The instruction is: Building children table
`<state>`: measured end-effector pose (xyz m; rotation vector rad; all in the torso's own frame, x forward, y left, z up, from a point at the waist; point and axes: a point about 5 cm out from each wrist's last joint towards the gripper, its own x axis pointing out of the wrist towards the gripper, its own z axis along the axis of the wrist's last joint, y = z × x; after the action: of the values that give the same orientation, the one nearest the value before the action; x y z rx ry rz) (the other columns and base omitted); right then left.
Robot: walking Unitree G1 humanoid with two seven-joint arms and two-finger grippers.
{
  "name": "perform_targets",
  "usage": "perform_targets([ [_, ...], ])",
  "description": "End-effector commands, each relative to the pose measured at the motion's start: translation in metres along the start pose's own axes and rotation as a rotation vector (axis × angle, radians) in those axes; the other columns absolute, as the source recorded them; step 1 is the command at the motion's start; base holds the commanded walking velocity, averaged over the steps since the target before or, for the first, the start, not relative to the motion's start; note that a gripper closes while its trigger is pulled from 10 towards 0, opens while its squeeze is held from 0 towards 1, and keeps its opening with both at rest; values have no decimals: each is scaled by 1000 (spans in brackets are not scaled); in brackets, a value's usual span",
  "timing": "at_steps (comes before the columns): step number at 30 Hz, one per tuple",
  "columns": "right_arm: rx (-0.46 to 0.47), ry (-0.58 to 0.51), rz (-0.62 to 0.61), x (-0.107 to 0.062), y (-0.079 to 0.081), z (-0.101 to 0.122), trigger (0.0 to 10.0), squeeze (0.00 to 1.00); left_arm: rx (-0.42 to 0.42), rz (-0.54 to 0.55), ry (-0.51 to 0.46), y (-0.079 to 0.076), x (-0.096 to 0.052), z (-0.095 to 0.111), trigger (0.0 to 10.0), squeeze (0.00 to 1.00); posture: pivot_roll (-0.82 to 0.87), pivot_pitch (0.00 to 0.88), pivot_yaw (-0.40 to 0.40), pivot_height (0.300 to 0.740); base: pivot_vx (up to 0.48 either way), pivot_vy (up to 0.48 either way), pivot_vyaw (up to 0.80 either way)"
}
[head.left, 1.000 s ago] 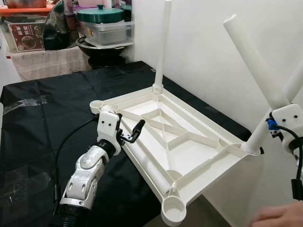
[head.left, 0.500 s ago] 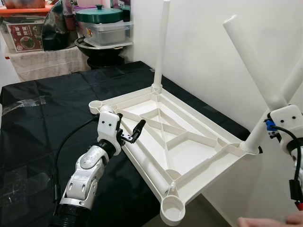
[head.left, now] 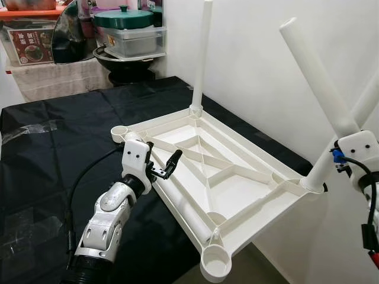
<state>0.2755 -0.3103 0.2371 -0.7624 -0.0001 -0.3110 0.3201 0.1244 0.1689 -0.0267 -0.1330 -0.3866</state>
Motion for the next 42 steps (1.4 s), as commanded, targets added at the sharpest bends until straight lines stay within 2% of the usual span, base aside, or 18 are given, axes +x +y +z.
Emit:
perform_targets([
  [1, 9, -5, 0, 2, 3, 1, 10000, 0, 6, 10, 21, 2, -1, -5, 10000, 0, -19, 0, -73, 740, 0, 0, 0],
  [29, 20, -8, 0, 3, 4, 1, 10000, 0, 11, 5, 23, 1, -1, -6, 10000, 0, -21, 0, -73, 740, 0, 0, 0],
  [42, 28, -21, 8, 6, 10, 2, 10000, 0, 15, 3, 24, 3, -1, -9, 10000, 0, -17, 0, -76, 740, 0, 0, 0],
])
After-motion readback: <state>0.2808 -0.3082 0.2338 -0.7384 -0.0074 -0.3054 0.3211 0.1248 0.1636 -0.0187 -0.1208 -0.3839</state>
